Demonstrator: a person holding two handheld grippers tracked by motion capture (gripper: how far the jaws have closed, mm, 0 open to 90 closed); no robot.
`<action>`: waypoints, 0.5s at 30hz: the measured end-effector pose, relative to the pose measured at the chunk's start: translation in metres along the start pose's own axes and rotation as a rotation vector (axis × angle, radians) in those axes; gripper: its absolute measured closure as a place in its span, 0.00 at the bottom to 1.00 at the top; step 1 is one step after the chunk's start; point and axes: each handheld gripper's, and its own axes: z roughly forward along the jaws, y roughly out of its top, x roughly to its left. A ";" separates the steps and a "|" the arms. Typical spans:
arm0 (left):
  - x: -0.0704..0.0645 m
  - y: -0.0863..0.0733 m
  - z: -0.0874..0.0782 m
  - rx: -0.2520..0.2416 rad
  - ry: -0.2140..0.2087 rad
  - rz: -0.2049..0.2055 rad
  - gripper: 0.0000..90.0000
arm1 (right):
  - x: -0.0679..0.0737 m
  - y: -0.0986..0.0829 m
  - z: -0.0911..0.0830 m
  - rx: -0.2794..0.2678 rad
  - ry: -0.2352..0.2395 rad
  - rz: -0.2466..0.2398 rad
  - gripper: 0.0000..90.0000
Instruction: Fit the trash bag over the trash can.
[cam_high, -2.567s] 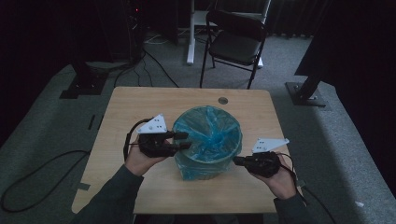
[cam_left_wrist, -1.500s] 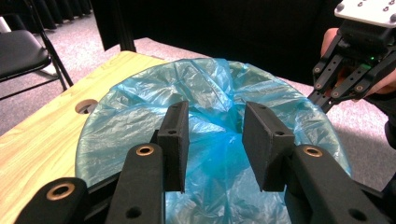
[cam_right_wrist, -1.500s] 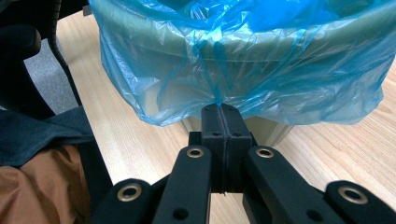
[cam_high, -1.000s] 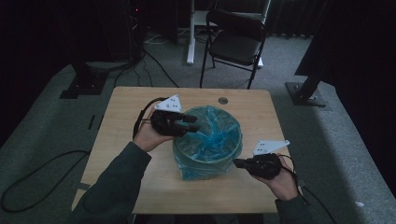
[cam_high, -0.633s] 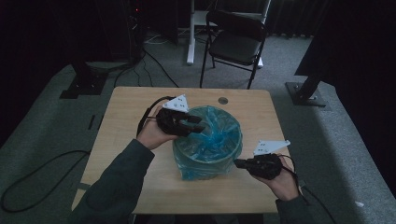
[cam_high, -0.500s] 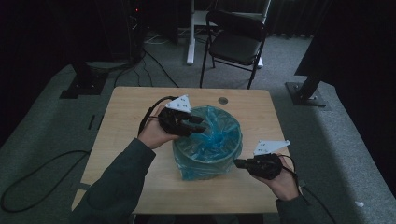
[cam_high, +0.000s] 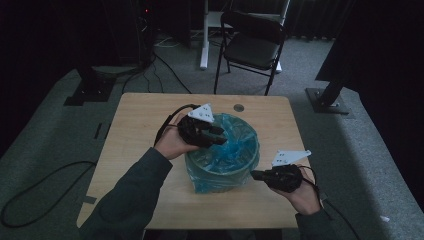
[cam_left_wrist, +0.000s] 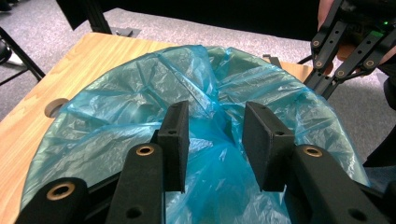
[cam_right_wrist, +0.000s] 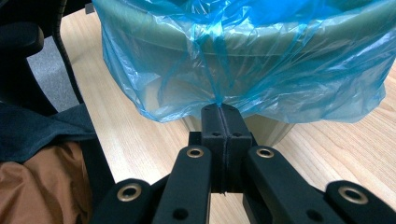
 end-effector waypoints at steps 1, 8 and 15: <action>0.000 0.000 0.001 0.001 -0.001 -0.001 0.69 | 0.000 0.000 0.000 0.000 0.001 0.001 1.00; 0.000 0.002 0.007 0.003 -0.002 0.001 0.69 | 0.000 0.000 -0.001 0.000 -0.001 0.000 1.00; 0.003 0.003 0.012 0.009 0.001 -0.009 0.69 | 0.000 0.000 0.000 0.001 0.001 0.000 1.00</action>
